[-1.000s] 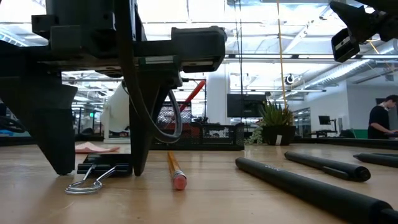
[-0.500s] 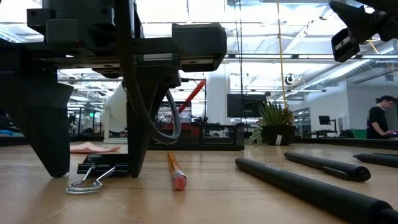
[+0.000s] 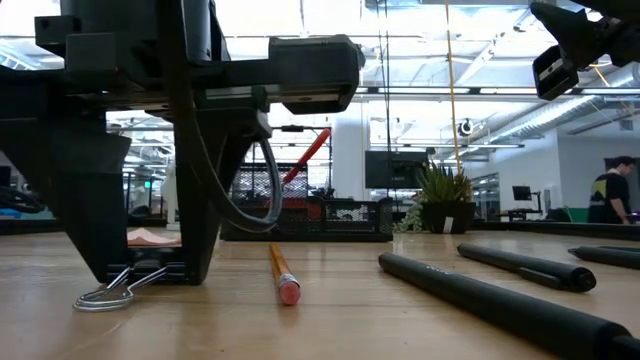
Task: Pick and place office supplies into organizer
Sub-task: Put the black binder clip into the black desk organizer
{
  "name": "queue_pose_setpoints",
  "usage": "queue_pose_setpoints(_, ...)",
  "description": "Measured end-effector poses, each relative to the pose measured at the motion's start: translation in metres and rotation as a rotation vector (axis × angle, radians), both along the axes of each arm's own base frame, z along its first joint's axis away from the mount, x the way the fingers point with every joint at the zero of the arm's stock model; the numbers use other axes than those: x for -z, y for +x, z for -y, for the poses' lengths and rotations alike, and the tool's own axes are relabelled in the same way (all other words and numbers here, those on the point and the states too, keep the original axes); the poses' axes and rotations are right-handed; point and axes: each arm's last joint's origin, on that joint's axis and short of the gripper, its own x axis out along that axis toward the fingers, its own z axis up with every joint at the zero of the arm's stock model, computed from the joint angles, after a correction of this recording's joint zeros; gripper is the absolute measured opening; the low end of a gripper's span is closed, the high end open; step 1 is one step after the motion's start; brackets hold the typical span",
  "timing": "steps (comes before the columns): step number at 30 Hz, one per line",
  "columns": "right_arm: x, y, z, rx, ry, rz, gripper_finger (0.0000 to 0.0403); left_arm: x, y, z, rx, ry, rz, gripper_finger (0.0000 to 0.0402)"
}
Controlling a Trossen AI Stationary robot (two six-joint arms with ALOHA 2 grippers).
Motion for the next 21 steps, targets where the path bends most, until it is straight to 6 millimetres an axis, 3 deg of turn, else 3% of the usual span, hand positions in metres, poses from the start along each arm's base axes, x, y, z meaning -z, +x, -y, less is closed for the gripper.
queue_pose_setpoints(12,0.000,0.000,0.000,0.000,0.000,0.000,0.0089,0.000,-0.002,-0.004,0.042,0.082,-0.006,0.0162)
queue_pose_setpoints(21,0.000,0.000,0.000,0.000,0.000,0.000,0.0089,-0.015,-0.003,-0.016,0.066,0.123,-0.001,0.0161)
